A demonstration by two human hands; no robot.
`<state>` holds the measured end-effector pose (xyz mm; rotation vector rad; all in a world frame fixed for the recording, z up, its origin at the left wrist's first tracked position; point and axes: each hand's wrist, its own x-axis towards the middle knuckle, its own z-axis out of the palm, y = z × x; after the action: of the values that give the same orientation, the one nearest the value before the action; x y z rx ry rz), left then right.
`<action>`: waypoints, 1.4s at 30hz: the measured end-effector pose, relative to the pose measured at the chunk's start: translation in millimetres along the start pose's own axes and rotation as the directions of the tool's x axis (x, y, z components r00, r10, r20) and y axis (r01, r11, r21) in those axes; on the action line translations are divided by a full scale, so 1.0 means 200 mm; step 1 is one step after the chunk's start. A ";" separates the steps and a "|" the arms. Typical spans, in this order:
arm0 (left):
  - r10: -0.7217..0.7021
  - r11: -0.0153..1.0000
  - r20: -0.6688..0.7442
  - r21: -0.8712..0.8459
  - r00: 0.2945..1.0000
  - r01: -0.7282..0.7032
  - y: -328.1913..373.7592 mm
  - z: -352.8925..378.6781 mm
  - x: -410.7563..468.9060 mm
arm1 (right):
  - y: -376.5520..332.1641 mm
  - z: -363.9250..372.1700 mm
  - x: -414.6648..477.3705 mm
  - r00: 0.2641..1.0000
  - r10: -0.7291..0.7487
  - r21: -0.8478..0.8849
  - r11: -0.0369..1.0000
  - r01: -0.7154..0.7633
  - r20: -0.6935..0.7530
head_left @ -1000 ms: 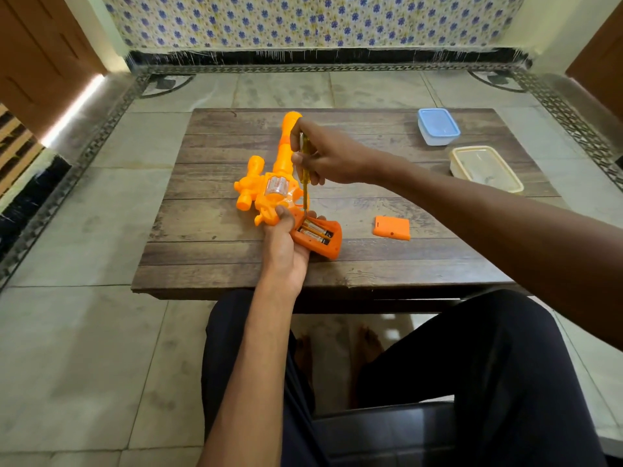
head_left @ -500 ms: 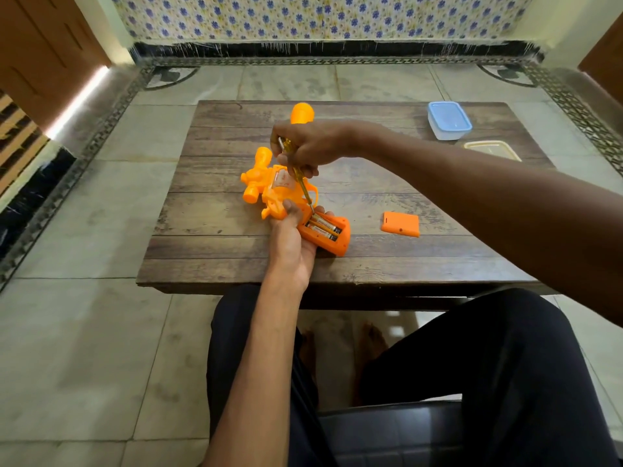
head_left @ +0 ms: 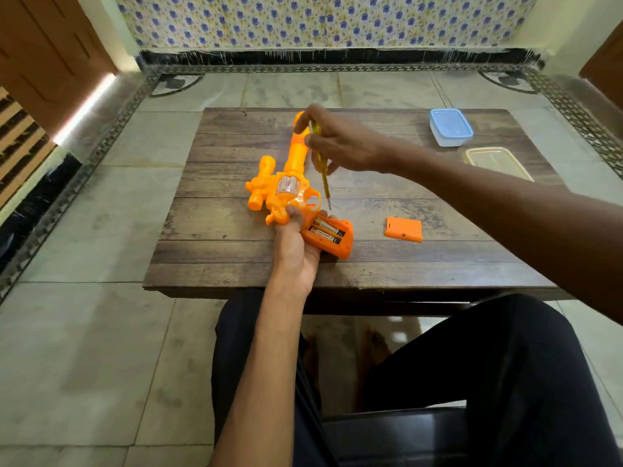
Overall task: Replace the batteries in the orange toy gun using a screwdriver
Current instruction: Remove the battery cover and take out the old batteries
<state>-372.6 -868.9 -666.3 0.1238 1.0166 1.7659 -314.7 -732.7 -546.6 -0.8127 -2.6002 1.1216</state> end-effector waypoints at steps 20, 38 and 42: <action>0.002 1.000 -0.041 0.002 0.999 -0.002 -0.02 0.01 0.02 | 0.08 0.12 -0.21 0.922 0.006 -0.568 0.790 0.232 0.386; 0.016 0.999 0.003 0.036 1.000 -0.016 -0.01 0.00 0.01 | 0.07 0.22 -0.30 0.983 -0.159 -0.382 0.917 0.114 -0.088; 0.008 0.998 -0.024 0.066 1.000 -0.006 -0.01 -0.01 0.03 | 0.12 0.10 -0.39 0.924 0.070 -0.077 0.991 -0.106 -0.377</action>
<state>-374.8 -864.8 -671.0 0.1481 1.0932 1.7444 -248.8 -775.0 -574.7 -1.0582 -2.3292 0.7732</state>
